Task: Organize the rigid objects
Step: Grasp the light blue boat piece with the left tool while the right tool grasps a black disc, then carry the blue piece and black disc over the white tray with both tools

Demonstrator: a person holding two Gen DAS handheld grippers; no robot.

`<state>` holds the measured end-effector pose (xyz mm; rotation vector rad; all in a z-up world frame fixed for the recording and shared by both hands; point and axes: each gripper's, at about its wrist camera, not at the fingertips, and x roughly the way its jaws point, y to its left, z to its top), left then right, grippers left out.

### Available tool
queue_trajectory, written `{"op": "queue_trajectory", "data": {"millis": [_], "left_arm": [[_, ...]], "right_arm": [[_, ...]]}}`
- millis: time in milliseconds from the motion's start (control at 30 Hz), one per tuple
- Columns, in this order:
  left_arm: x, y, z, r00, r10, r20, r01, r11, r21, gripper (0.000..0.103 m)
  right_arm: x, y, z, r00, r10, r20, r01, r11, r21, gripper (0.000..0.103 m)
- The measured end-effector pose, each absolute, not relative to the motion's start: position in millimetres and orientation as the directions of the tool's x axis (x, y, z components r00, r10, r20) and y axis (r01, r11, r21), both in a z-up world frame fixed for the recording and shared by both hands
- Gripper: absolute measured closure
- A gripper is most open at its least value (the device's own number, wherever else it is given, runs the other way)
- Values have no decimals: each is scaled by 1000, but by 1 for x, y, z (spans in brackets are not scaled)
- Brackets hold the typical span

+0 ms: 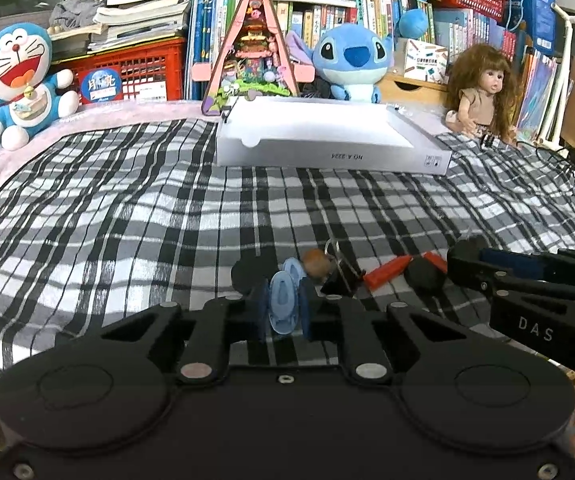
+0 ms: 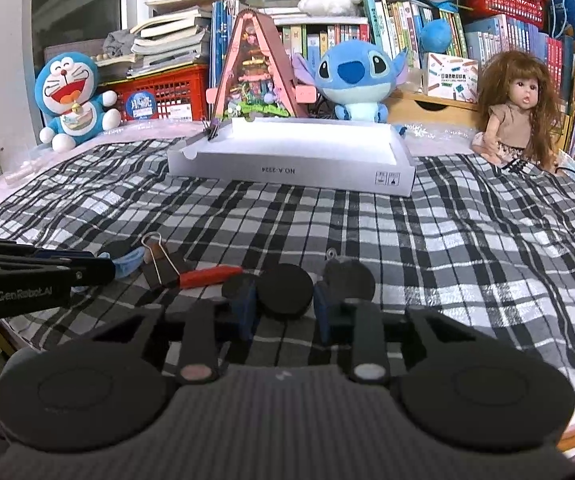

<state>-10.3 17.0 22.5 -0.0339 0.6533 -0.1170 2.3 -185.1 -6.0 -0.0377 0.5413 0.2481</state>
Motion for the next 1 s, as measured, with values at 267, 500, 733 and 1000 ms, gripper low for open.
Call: {"op": "queue_trajectory", "data": {"millis": [267,500,733,1000], "left_arm": [[19,19,47,795,-166,-584,137,986,-94,88],[68,15,70,790,-184,-585,155,983,-99,88],[140,14,90,750,-223,-623,159,975,-158,88],[210,13,85,694,-214,-687,99,974,-203,88]], "right_arm": [[19,-196,11,817,238,-526,-238,969,69,67],[56,-210,30,798,247,-550,-222,968,113,67],[106,-221,56,786,229,-574,-199,973,116,67],[167,-229,76,741,247,-624,-185,969,164,67]]}}
